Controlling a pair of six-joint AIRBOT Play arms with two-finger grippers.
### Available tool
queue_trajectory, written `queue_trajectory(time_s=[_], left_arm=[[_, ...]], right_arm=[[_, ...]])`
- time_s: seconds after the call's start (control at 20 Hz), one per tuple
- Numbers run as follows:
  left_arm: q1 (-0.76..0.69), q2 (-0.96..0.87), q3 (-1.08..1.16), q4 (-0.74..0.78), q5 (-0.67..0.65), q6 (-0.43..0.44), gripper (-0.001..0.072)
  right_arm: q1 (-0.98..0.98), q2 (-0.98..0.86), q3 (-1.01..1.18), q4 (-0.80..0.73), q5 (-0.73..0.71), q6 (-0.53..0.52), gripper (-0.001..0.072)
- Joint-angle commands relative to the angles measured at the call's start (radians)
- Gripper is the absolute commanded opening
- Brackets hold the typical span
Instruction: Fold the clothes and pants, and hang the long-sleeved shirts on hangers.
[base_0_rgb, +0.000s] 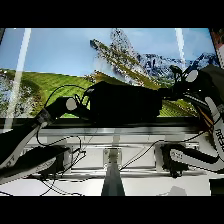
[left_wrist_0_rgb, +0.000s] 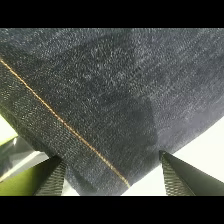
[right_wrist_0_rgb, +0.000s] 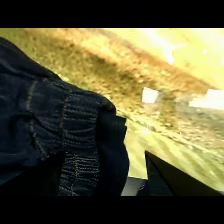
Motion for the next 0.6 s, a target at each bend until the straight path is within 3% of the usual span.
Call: queue_trajectory(time_s=[0.0, 0.3, 0.4, 0.55], left_arm=[[0.0, -0.001, 0.0, -0.046, 0.069, 0.002, 0.065], [0.0, -0.001, 0.0, -0.047, 0.101, 0.002, 0.065], [0.0, -0.001, 0.0, -0.047, 0.142, 0.002, 0.065], [0.0, -0.001, 0.0, -0.047, 0.179, 0.002, 0.065]], right_arm=[[-0.043, -0.032, 0.03, 0.034, 0.055, -0.002, 0.0553], [-0.245, -0.12, -0.005, 0.315, 0.143, -0.145, 0.0552], [-0.253, -0.161, -0.068, 0.44, 0.114, -0.25, 0.0552], [-0.224, -0.196, -0.149, 0.531, 0.012, -0.307, 0.0553]])
